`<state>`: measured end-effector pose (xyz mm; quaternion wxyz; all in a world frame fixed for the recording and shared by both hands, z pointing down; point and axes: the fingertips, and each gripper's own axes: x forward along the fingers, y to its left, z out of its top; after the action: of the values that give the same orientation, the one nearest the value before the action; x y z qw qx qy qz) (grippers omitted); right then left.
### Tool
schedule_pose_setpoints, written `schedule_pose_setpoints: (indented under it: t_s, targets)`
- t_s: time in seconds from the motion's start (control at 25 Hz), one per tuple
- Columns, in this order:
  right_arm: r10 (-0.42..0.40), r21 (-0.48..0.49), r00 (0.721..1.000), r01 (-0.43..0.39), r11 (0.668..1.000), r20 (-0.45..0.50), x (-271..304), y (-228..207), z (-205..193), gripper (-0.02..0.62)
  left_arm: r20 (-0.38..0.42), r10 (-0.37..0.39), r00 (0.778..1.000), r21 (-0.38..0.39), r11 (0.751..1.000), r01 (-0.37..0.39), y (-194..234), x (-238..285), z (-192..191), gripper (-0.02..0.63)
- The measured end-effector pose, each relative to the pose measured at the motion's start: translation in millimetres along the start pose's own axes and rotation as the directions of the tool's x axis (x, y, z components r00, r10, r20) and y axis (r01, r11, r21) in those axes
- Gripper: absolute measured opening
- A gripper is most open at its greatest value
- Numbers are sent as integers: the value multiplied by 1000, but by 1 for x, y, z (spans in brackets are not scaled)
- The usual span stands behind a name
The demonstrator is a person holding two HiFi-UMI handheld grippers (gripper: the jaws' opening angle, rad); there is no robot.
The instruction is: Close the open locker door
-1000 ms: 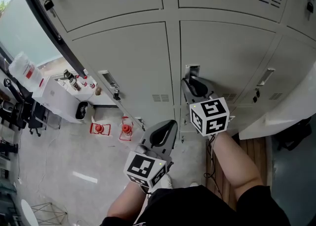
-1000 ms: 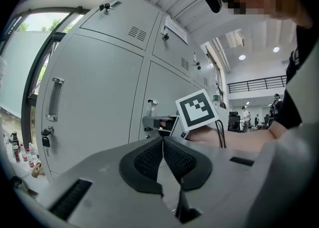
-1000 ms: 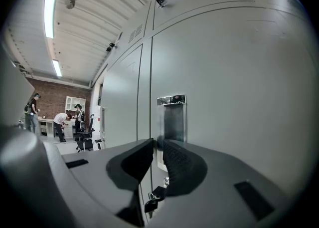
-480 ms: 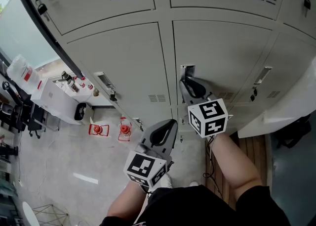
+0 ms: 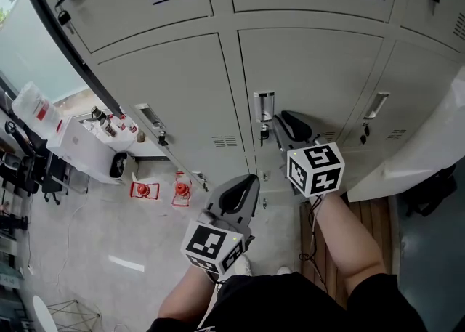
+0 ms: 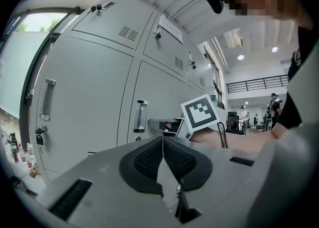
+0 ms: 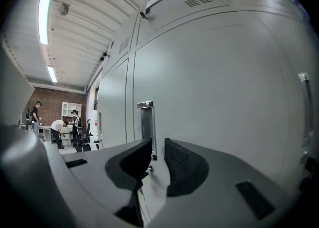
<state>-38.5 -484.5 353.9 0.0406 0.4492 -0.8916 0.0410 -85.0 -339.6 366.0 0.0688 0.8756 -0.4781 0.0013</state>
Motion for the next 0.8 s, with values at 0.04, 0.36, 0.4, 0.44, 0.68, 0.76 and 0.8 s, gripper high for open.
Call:
schedule_pose_setpoints:
  t_s: [0.04, 0.36, 0.4, 0.44, 0.68, 0.76, 0.8]
  targets:
    - [-5, 4, 1000, 5, 1000, 3, -5, -4, 1, 127, 9, 2, 1000, 4, 1000, -2, -3, 0, 1, 20]
    - [-10, -1, 1000, 10, 1000, 10, -48, -21, 3, 97, 20, 8, 1000, 16, 1000, -9, -36, -4, 4, 20]
    - [-7, -2, 1000, 7, 1000, 10, -54, -22, 3, 89, 25, 9, 1000, 19, 1000, -9, -41, -4, 5, 20]
    - [-4, -3, 1000, 4, 1000, 9, -60, -21, 2, 79, 27, 10, 1000, 22, 1000, -10, -46, -5, 5, 20]
    - [38, -36, 999, -38, 999, -8, -96, -10, -3, 54, 40, 23, 999, 24, 999, -24, -73, -14, 7, 20]
    - [58, -46, 998, -58, 997, -13, -109, -4, -5, 54, 48, 31, 998, 20, 999, -32, -82, -18, 6, 20]
    - [68, -50, 998, -68, 996, -14, -115, -1, -6, 54, 51, 36, 998, 19, 999, -37, -87, -20, 6, 20]
